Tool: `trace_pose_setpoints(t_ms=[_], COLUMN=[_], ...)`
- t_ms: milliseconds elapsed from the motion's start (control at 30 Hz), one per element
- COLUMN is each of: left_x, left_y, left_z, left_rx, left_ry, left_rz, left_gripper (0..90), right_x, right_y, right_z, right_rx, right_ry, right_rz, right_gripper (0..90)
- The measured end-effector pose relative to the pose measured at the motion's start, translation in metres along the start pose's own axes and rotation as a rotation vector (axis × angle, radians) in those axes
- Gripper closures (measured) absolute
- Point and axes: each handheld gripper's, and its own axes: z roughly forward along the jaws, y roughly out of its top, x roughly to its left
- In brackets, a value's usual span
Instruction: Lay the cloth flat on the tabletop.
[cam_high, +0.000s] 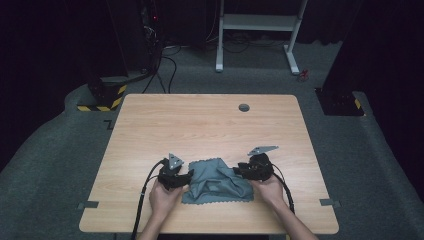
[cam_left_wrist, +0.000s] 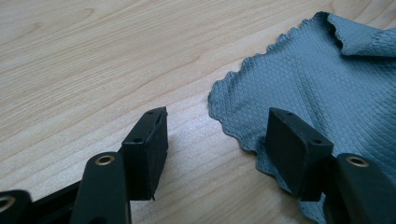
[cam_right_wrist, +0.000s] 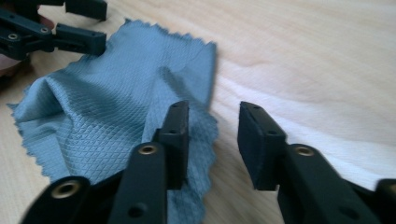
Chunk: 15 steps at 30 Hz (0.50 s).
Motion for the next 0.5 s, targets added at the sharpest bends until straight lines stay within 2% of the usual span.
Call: trace_pose_setpoints(t_ms=[33,67,100,133,167,267,300,367,400,433,500], left_x=[0.000,0.000,0.000,0.000,0.000,0.000,0.000,0.000,0.000,0.000,0.000], left_y=[0.000,0.000,0.000,0.000,0.000,0.000,0.000,0.000,0.000,0.000,0.000], left_z=[0.000,0.000,0.000,0.000,0.000,0.000,0.000,0.000,0.000,0.000,0.000], left_rx=[0.000,0.000,0.000,0.000,0.000,0.000,0.000,0.001,0.001,0.000,0.000], left_ry=[0.000,0.000,0.000,0.000,0.000,0.001,0.001,0.001,0.001,0.001,0.001], left_rz=[0.000,0.000,-0.001,-0.001,-0.001,-0.001,-0.001,-0.001,-0.001,0.000,-0.001], left_gripper=[39.5,39.5,39.4,39.4,39.4,39.3,39.4,39.4,39.4,39.4,39.4], right_x=[0.001,0.001,0.005,0.014,0.021,0.042,0.042,0.059,0.074,0.074,0.084], right_y=[0.000,0.000,0.000,0.000,0.000,0.001,0.001,-0.002,-0.009,-0.009,-0.017], right_z=[0.002,0.002,0.004,0.004,0.003,-0.001,-0.001,-0.004,-0.003,-0.003,0.002], right_rx=[0.007,0.007,0.004,-0.018,-0.026,-0.047,-0.047,-0.051,-0.033,-0.033,0.010], right_ry=[0.013,0.013,0.023,0.027,0.023,-0.005,-0.005,-0.020,-0.027,-0.027,-0.057], right_rz=[-0.005,-0.005,-0.037,-0.094,-0.125,-0.260,-0.260,-0.342,-0.425,-0.425,-0.498], right_gripper=[78.4,78.4,84.2,88.9,89.2,89.4,89.4,89.2,87.7,87.7,83.6])
